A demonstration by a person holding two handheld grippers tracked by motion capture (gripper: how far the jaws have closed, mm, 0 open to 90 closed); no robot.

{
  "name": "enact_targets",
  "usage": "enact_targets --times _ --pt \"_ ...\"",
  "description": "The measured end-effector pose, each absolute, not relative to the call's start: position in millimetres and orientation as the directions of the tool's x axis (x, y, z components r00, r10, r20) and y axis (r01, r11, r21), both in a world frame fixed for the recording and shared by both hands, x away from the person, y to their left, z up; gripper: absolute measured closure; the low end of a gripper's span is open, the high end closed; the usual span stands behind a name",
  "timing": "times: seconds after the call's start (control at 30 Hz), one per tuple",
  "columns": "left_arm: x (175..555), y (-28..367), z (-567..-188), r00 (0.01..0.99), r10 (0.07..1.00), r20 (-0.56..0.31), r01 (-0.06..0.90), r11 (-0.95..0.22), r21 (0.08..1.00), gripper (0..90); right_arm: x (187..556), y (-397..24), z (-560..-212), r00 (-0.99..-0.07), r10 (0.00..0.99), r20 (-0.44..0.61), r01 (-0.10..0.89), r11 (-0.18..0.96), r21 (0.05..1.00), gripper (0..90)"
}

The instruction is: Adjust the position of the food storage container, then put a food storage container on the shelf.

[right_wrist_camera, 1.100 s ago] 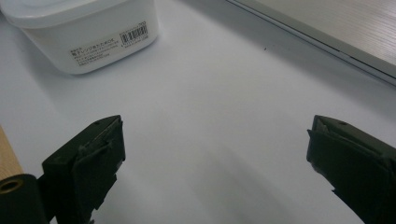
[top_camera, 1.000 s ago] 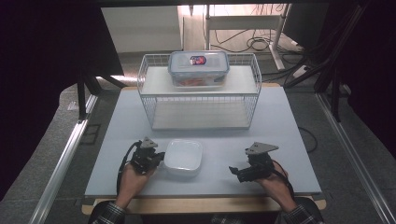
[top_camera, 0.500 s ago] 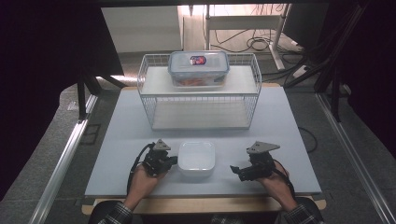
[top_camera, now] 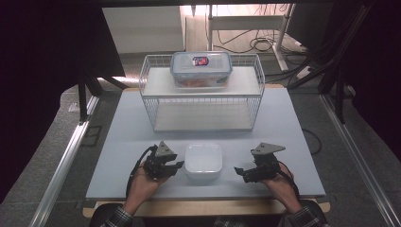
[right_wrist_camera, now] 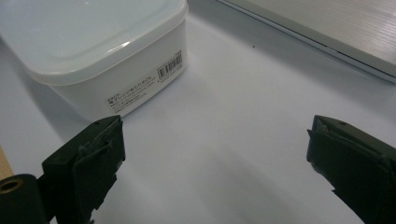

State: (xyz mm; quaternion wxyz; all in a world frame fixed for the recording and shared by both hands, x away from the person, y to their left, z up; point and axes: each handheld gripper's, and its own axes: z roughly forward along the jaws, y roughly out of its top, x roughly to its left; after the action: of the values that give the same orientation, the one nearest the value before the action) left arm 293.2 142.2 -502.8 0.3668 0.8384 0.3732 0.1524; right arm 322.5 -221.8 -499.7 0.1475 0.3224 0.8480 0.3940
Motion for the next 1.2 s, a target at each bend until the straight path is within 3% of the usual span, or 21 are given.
enact_targets --times 0.1,0.13,0.23,0.4,0.53,1.2 --pt "290 147 -501 0.676 0.737 -0.023 0.508 -0.443 0.739 46.1 322 -221 -499 -0.751 0.661 0.004 0.427 0.480 0.767 4.4" --pt "288 150 -500 0.677 0.736 -0.024 0.503 -0.438 0.745 38.0 321 -221 -499 -0.752 0.660 0.003 0.425 0.481 0.767 4.3" --pt "282 159 -501 0.673 0.740 -0.008 0.490 -0.438 0.754 29.4 321 -220 -499 -0.753 0.658 0.005 0.425 0.482 0.766 4.3" --pt "278 170 -506 0.691 0.722 -0.029 0.487 -0.436 0.757 18.7 320 -220 -498 -0.756 0.654 0.007 0.421 0.479 0.771 4.3" --pt "273 173 -511 0.696 0.717 0.021 0.469 -0.477 0.743 10.3 320 -220 -498 -0.759 0.651 0.005 0.415 0.479 0.773 4.3" --pt "276 171 -514 0.725 0.687 -0.046 0.475 -0.451 0.756 3.9 319 -211 -497 -0.780 0.625 0.033 0.424 0.489 0.762 0.1"
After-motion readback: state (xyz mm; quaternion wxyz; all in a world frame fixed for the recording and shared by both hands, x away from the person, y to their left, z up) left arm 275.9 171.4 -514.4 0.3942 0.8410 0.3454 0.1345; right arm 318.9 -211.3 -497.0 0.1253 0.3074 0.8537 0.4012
